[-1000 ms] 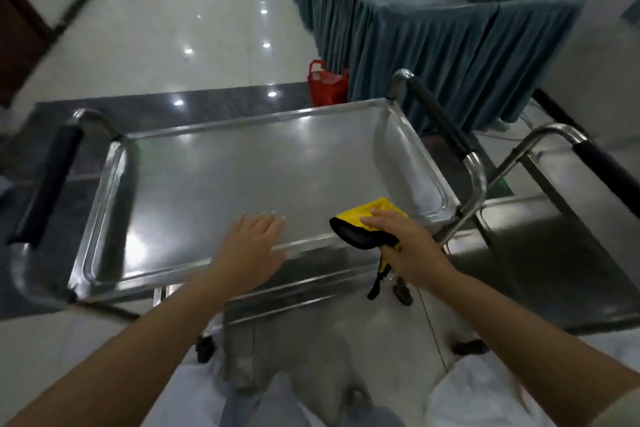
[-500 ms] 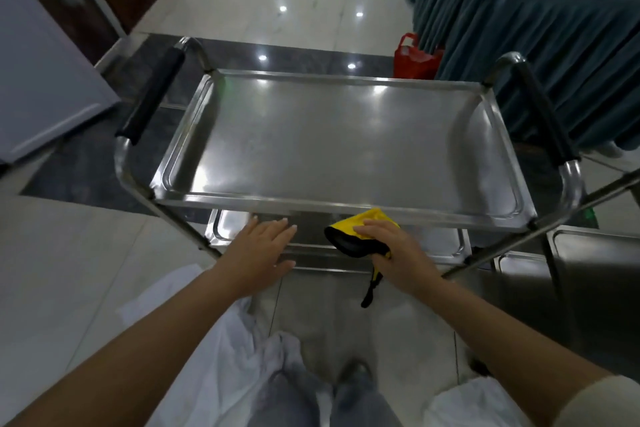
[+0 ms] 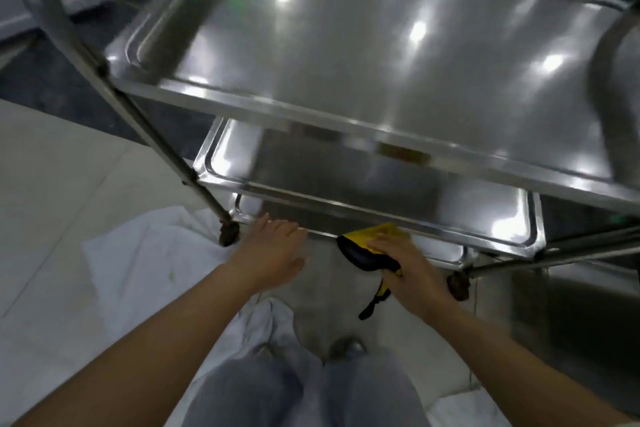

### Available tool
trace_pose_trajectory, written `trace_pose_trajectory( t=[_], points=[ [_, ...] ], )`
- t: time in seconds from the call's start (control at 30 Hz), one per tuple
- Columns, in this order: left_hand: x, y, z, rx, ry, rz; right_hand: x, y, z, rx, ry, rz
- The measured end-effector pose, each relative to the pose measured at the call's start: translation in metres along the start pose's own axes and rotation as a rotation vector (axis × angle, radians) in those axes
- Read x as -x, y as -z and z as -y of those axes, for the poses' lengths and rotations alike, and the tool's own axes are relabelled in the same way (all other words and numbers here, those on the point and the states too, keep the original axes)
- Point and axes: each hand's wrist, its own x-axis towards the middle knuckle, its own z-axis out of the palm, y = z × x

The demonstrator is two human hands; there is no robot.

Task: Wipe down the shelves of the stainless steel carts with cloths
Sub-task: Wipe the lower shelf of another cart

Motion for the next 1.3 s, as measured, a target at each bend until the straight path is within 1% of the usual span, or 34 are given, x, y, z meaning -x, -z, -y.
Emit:
trace_pose_trajectory(
  t=[0.13,0.17,0.23,0.3,0.4,0.53,0.63,0.67,0.73,0.8,0.87,0.93,1.0,1.07,1.17,1.3],
  points=[
    [-0.070,-0.099,0.015,-0.075,0.013,0.059,-0.013,-0.067,-0.097,0.087,0.040,0.023],
    [-0.089,-0.121,0.020,-0.082,0.027,0.059,-0.018,-0.081,-0.120,0.084,0.077,0.005],
    [-0.129,-0.163,0.028,-0.101,0.044,0.005,-0.030,-0.109,-0.167,0.080,0.117,-0.052],
    [-0.168,-0.203,0.034,-0.093,0.063,-0.037,-0.046,-0.133,-0.213,0.051,0.095,-0.110],
    [-0.216,-0.254,0.040,-0.014,0.102,-0.044,-0.068,-0.165,-0.277,0.077,0.044,-0.216],
    [-0.263,-0.303,0.044,-0.046,0.130,-0.113,-0.090,-0.194,-0.339,0.119,-0.048,-0.225],
    [-0.281,-0.334,0.041,0.021,0.183,-0.097,-0.093,-0.210,-0.364,0.112,-0.056,-0.299],
    [-0.283,-0.343,0.040,0.045,0.195,-0.081,-0.091,-0.214,-0.369,0.104,-0.055,-0.292],
    [-0.283,-0.355,0.041,0.081,0.224,-0.061,-0.084,-0.222,-0.377,0.108,-0.108,-0.175],
    [-0.285,-0.360,0.045,0.114,0.275,-0.055,-0.079,-0.228,-0.385,0.233,-0.143,-0.035],
    [-0.291,-0.362,0.047,0.156,0.334,-0.051,-0.081,-0.230,-0.391,0.331,-0.130,0.011],
    [-0.301,-0.362,0.045,0.188,0.380,-0.057,-0.084,-0.231,-0.395,0.373,-0.117,0.009],
    [-0.315,-0.360,0.037,0.228,0.424,-0.060,-0.087,-0.233,-0.399,0.417,-0.156,0.012],
    [-0.326,-0.359,0.025,0.266,0.473,-0.036,-0.091,-0.237,-0.401,0.398,-0.203,-0.004],
    [-0.333,-0.368,0.011,0.234,0.528,-0.036,-0.101,-0.241,-0.409,0.362,-0.258,-0.081],
    [-0.336,-0.381,0.008,0.219,0.538,-0.090,-0.126,-0.242,-0.426,0.501,-0.334,-0.207]
  ],
)
